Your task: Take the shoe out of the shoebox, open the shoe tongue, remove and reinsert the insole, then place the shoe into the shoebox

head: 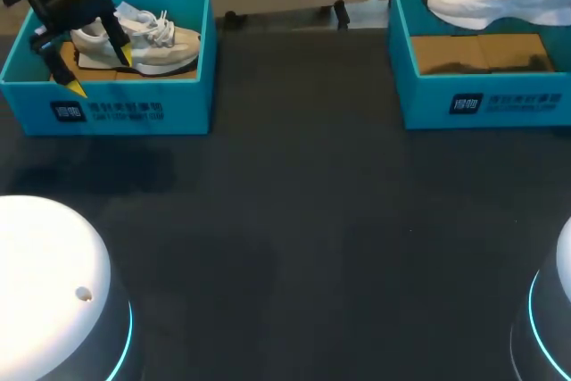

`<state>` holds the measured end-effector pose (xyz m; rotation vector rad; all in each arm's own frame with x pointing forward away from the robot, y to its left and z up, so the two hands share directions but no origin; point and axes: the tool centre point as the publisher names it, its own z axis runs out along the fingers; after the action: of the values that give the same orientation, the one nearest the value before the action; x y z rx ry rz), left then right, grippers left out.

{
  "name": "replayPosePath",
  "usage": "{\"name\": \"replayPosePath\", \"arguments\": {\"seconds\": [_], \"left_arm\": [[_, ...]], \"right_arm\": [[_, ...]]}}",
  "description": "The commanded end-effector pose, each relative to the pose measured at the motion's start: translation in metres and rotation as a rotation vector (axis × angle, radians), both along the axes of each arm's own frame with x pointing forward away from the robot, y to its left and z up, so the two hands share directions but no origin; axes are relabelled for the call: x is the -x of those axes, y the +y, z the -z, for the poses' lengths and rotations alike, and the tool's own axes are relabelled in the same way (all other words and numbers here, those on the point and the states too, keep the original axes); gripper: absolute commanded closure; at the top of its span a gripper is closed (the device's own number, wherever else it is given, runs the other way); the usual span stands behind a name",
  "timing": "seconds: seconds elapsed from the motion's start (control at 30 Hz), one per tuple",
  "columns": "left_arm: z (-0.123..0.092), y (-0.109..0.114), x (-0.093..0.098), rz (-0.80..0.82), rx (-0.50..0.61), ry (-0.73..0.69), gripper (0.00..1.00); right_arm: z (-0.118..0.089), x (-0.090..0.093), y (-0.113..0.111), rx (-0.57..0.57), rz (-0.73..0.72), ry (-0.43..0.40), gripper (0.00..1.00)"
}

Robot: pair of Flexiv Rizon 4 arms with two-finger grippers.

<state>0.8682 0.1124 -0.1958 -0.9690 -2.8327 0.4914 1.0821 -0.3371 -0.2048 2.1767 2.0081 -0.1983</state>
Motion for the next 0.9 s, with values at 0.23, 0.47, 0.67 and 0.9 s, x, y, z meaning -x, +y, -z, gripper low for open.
{"name": "replayPosePath", "arguments": {"seconds": [0.23,0.47,0.67,0.9], "left_arm": [[0.000,0.001,0.000,0.000,-0.003,-0.002,0.00],[0.000,0.001,0.000,0.000,-0.003,-0.002,0.00],[0.000,0.001,0.000,0.000,-0.003,-0.002,0.00],[0.000,0.001,0.000,0.000,-0.003,-0.002,0.00]], "right_arm": [[0.000,0.016,0.007,-0.006,0.013,-0.036,1.00],[0.008,0.017,0.007,-0.009,0.018,-0.045,1.00],[0.031,0.022,0.008,-0.006,0.042,-0.044,1.00],[0.045,0.024,0.009,0.022,0.056,-0.064,1.00]]}}
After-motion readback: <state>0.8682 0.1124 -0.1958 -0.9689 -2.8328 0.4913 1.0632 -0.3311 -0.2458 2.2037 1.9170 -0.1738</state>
